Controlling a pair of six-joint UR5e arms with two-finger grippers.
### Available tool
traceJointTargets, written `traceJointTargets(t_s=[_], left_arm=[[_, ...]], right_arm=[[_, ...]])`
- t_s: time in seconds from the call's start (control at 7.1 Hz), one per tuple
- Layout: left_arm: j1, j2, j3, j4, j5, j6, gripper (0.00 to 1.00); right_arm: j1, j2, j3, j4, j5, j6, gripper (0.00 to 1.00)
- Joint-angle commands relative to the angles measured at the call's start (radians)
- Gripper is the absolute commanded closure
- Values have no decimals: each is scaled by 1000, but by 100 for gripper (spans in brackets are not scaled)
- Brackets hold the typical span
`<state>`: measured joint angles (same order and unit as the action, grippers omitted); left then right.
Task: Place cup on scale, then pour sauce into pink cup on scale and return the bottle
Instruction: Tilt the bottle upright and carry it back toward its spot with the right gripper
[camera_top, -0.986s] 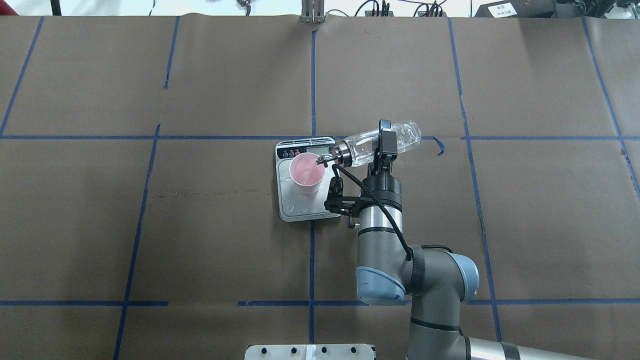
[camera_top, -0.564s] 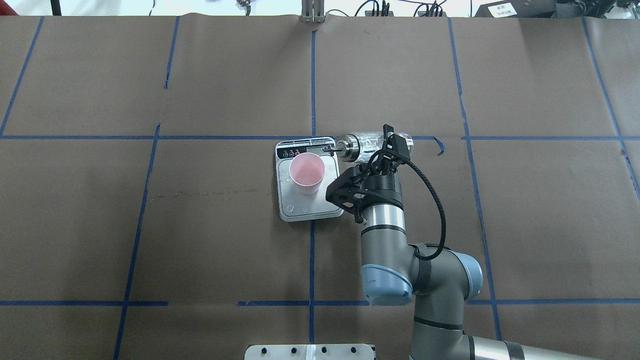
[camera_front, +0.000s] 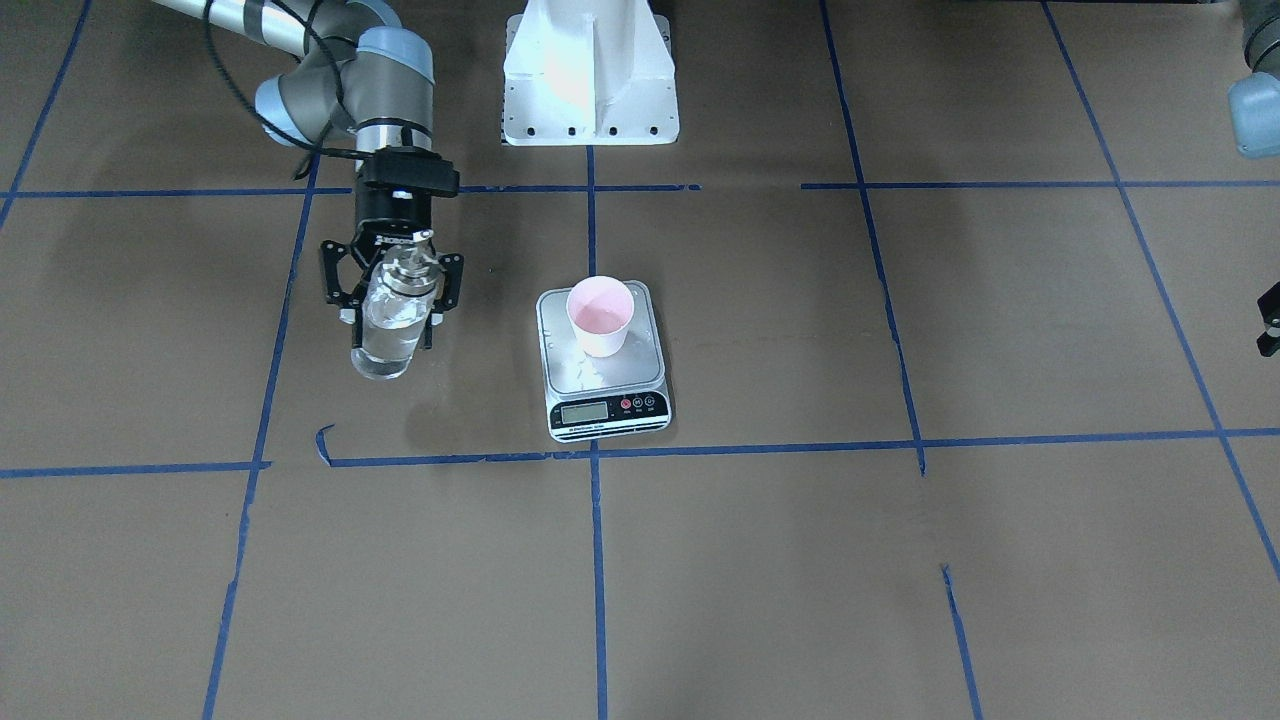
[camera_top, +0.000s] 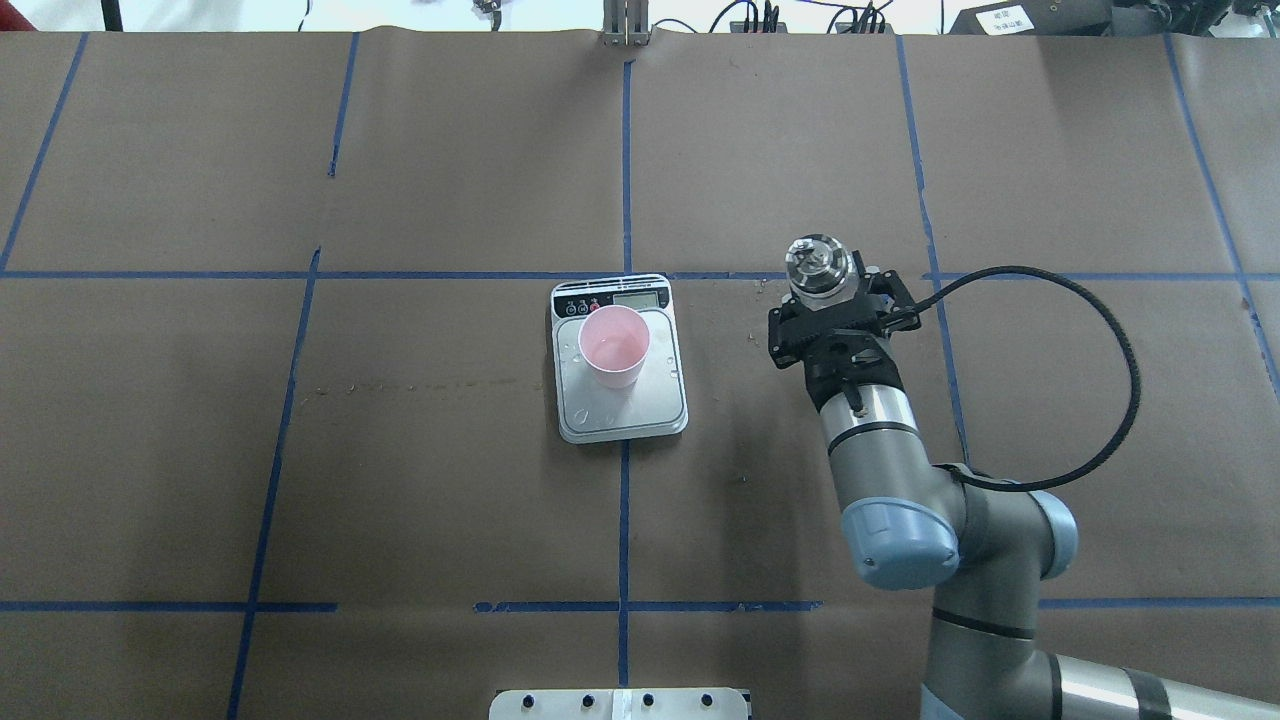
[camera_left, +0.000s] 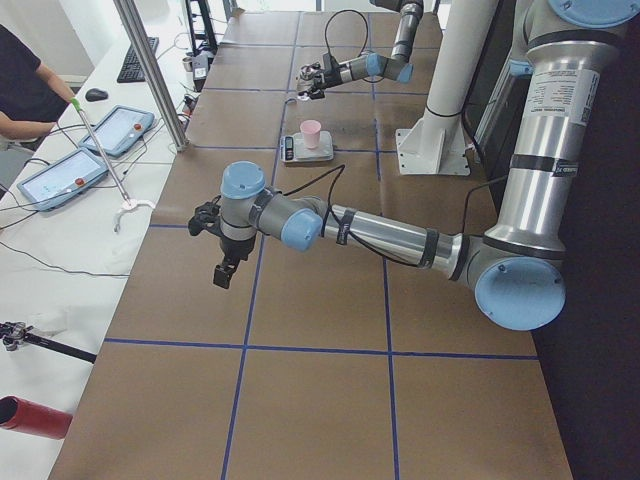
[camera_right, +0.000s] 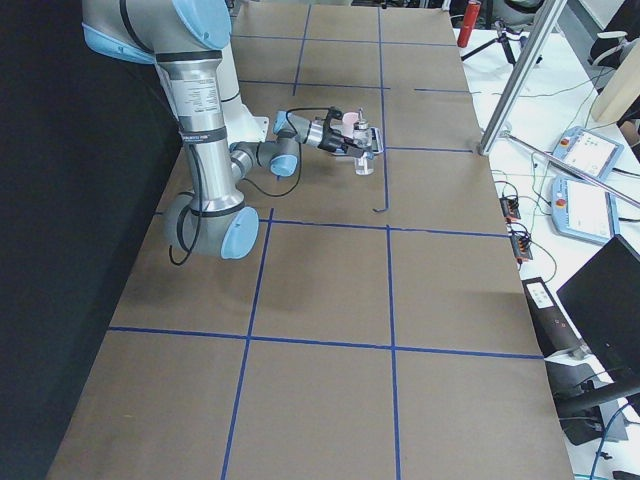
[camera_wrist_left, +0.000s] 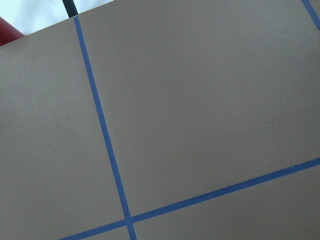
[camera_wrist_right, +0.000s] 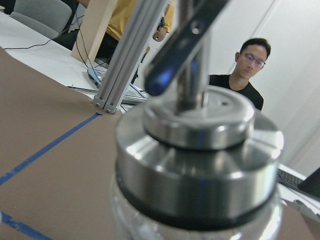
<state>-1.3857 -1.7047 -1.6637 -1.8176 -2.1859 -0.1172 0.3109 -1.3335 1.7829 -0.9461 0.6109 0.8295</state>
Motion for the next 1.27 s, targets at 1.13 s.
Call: traceJointTargets(t_s=[1.13], left_arm=[[-4, 0, -50, 3, 2, -5, 0]], right_arm=[[34, -253, 9, 6, 79, 680, 100]])
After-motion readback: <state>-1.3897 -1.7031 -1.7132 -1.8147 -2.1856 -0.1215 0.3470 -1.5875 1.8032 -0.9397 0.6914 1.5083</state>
